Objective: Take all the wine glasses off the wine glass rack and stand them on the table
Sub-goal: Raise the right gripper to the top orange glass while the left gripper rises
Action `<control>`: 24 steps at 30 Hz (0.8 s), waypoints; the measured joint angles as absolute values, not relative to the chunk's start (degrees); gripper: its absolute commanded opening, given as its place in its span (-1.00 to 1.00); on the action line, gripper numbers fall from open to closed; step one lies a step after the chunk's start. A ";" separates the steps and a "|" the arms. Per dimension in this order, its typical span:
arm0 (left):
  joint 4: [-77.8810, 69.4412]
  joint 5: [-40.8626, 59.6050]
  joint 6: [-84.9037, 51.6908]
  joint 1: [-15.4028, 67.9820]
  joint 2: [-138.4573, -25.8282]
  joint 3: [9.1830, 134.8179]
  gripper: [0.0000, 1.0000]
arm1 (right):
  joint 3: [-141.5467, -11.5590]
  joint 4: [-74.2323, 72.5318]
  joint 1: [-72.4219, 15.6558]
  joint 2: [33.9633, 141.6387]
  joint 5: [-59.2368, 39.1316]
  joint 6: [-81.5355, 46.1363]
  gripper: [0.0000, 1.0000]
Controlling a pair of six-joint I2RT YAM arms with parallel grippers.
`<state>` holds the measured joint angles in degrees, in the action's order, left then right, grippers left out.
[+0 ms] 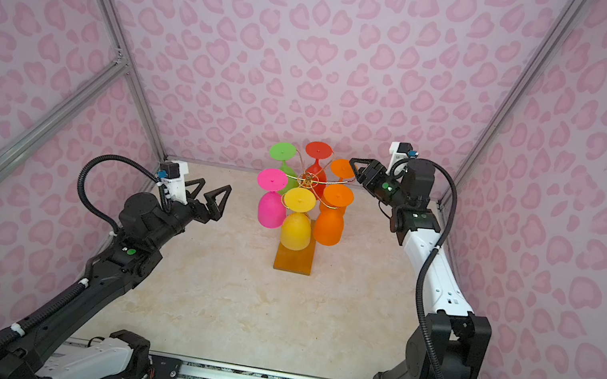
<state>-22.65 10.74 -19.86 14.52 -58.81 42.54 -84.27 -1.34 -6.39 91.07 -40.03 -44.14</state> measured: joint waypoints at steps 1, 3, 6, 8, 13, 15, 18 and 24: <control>-22.65 10.74 -19.86 14.52 -58.87 42.54 0.98 | -84.38 -1.21 -6.50 91.15 -39.99 -43.92 0.13; -22.65 10.74 -19.86 14.52 -59.02 42.59 0.98 | -84.49 -0.97 -6.70 91.39 -39.90 -43.70 0.11; -22.65 10.74 -19.86 14.55 -59.22 42.61 0.98 | -85.73 -0.12 -6.87 92.16 -39.90 -43.46 0.10; -22.65 10.74 -19.86 14.63 -59.53 42.61 0.98 | -86.24 -0.16 -7.01 92.23 -39.92 -43.40 0.08; -22.65 11.00 -19.90 14.63 -60.20 42.61 0.98 | -86.39 -0.23 -7.51 92.07 -39.88 -43.33 0.01; -22.65 11.14 -20.14 14.68 -60.42 42.61 0.98 | -86.50 -0.23 -7.64 92.01 -39.88 -43.33 -0.03; -22.65 11.16 -20.47 14.74 -60.51 42.61 0.98 | -86.56 -0.21 -7.73 91.98 -39.92 -43.31 -0.15; -22.65 11.38 -20.47 14.79 -60.51 42.61 0.98 | -87.48 1.21 -8.01 92.25 -40.05 -42.37 -0.31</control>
